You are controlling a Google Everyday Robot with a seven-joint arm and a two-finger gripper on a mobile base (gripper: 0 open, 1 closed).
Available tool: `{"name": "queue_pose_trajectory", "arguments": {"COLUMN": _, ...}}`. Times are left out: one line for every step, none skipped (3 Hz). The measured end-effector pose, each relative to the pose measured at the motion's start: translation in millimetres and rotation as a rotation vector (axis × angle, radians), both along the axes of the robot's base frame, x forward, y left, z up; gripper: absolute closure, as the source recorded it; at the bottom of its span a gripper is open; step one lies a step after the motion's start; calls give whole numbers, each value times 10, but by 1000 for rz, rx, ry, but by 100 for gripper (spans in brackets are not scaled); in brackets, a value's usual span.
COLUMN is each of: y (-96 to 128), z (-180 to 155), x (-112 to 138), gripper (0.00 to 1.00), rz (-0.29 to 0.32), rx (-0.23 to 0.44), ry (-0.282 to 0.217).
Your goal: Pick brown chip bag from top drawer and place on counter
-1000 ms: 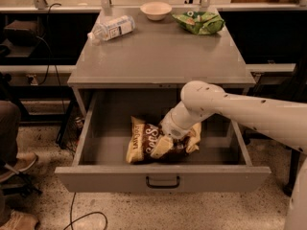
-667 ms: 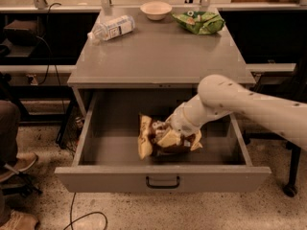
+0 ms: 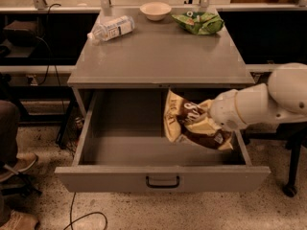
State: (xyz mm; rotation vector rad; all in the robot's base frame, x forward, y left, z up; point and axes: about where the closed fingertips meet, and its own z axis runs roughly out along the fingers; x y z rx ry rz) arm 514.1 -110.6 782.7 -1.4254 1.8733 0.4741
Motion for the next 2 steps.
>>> {"name": "queue_pose_trajectory", "arguments": {"y": -22, "z": -87, "x": 13, "gripper": 100, "rz": -7, "rx": -5, "ry": 15}}
{"name": "queue_pose_trajectory", "arguments": {"y": 41, "z": 186, "x": 22, "gripper": 100, "rz": 9, "rx": 16, "ry": -43}}
